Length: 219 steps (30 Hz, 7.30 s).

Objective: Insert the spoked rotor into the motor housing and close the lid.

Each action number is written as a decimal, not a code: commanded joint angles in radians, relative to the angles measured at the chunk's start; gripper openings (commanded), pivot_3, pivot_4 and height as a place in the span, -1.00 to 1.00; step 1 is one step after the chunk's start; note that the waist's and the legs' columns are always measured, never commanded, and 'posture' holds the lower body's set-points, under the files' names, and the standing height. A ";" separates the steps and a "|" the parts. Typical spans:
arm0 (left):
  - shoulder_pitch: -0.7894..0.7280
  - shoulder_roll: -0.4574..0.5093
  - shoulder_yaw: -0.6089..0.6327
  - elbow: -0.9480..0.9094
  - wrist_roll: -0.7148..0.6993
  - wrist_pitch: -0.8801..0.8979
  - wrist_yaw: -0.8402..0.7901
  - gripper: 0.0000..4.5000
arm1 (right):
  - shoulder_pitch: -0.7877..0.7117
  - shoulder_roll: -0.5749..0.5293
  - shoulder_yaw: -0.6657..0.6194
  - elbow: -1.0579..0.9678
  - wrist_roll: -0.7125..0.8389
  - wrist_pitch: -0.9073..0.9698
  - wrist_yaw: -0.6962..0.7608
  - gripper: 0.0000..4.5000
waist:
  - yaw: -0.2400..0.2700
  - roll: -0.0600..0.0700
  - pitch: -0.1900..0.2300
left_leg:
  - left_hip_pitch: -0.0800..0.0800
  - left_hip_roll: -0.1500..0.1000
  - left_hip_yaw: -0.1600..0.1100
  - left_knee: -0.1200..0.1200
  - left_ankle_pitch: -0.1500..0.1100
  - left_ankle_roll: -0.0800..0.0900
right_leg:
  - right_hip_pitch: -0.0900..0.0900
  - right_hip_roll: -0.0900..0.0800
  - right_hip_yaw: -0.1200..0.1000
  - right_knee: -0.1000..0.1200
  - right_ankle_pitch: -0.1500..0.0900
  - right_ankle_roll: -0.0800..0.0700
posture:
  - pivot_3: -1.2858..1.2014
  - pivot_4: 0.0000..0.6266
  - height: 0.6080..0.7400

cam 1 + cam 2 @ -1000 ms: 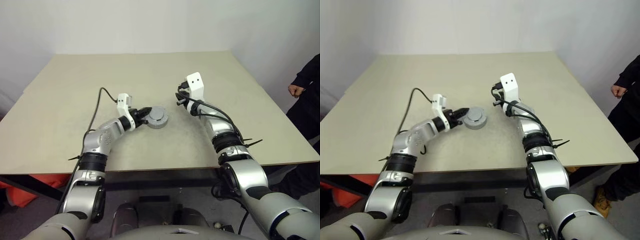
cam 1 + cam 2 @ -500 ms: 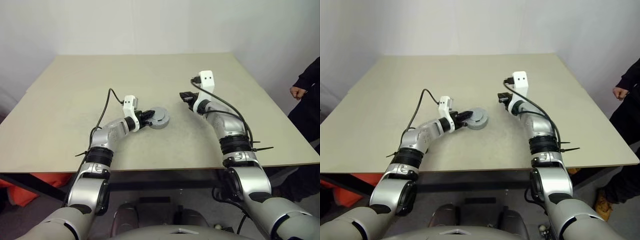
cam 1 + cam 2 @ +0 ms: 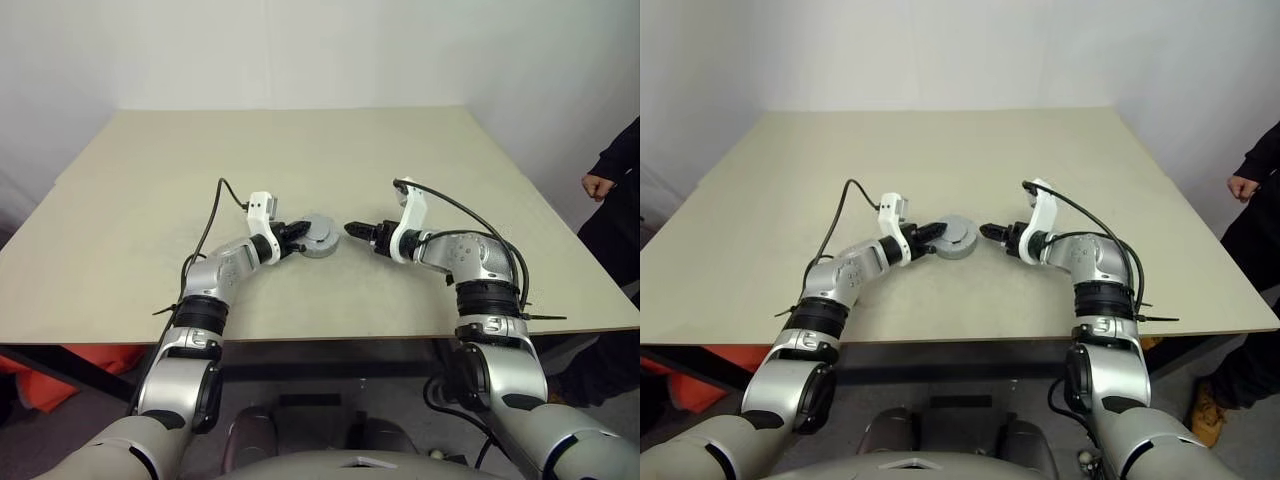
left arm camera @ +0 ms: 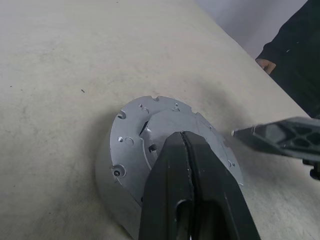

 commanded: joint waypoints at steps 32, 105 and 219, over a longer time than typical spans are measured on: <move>0.013 0.029 -0.004 -0.038 0.039 -0.007 0.001 -1.00 | -0.152 0.182 -0.108 0.367 0.121 -0.116 0.058 0.98 | -0.013 0.000 0.000 | 0.005 0.001 -0.001 -0.009 0.005 -0.007 | -0.001 0.000 0.000 -0.001 0.000 0.000 | 0.03 -1.00 1.00; 0.104 0.079 0.090 -0.189 -0.012 0.026 0.050 -1.00 | -0.259 0.232 -0.162 0.538 0.126 -0.309 -0.013 -0.12 | -0.006 0.000 0.000 | -0.005 0.001 0.003 -0.013 0.005 -0.007 | -0.010 0.001 -0.001 -0.002 -0.002 -0.004 | 0.03 -1.00 1.00; 0.099 0.130 0.664 0.023 -0.581 -0.088 0.526 0.37 | -0.236 0.238 -0.110 0.251 0.273 -0.306 -0.097 0.96 | 0.016 -0.003 0.000 | -0.013 0.001 -0.004 0.000 0.005 -0.007 | -0.011 0.001 -0.003 0.002 0.005 0.008 | 0.03 -1.00 1.00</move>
